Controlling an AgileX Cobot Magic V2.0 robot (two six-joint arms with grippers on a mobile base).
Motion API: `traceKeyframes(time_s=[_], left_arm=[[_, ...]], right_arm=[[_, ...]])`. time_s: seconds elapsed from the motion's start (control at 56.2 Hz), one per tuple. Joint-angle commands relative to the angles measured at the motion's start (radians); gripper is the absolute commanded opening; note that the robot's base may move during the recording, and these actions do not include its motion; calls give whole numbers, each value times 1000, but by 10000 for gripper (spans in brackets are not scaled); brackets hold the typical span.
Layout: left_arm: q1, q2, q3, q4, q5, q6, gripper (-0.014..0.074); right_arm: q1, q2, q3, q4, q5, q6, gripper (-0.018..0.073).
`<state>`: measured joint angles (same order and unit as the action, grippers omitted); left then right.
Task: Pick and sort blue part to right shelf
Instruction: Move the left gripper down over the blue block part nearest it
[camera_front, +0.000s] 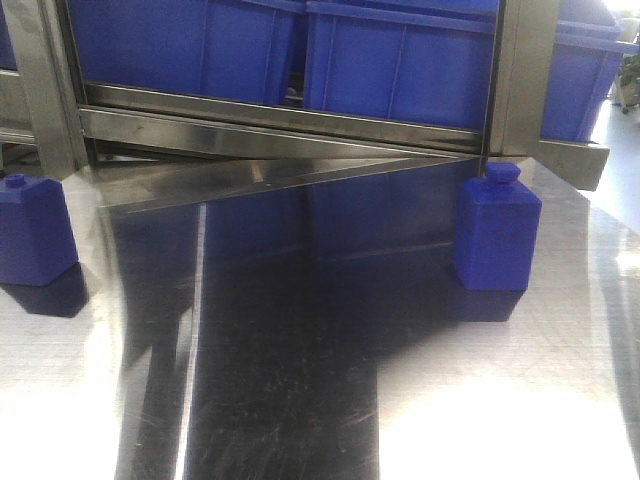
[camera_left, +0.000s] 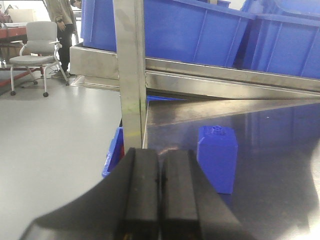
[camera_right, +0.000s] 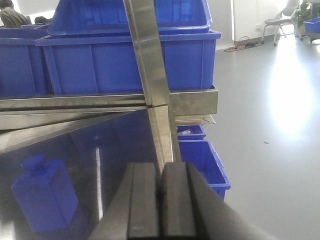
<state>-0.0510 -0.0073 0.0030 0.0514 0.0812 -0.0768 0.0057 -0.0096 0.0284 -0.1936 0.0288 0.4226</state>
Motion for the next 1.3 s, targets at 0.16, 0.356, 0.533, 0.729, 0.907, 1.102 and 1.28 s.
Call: traceKeyframes(time_s=[0.16,0.356,0.533,0.729,0.907,1.102,1.28], left_arm=[[4,-19,33,0,-94,-13,125],[2,-19,33,-1,-130,-13,125],[2,-19,33,-15,-186,-17,125],[2,-15,-31,-29,-294,-17,125],[2,78,-289,27,-52,-17,125],[2,313,-590,10,276,-17,127],[2,538,-759,8,466,-13,153]], right_arm=[[-6,-12,-7,-2,-85,-6,58],[-6,-12,-7,-2,-85,-6,58],[-6,-12,-7,-2,-85,-6,58],[-6,-12,-7,-2,-85,-6,58],[-6,-12,-7,-2,-88,-6,58],[-6,-12,-7,-2,-86,-7,58],[-6,-12,-7,-3,-86,-7,58]])
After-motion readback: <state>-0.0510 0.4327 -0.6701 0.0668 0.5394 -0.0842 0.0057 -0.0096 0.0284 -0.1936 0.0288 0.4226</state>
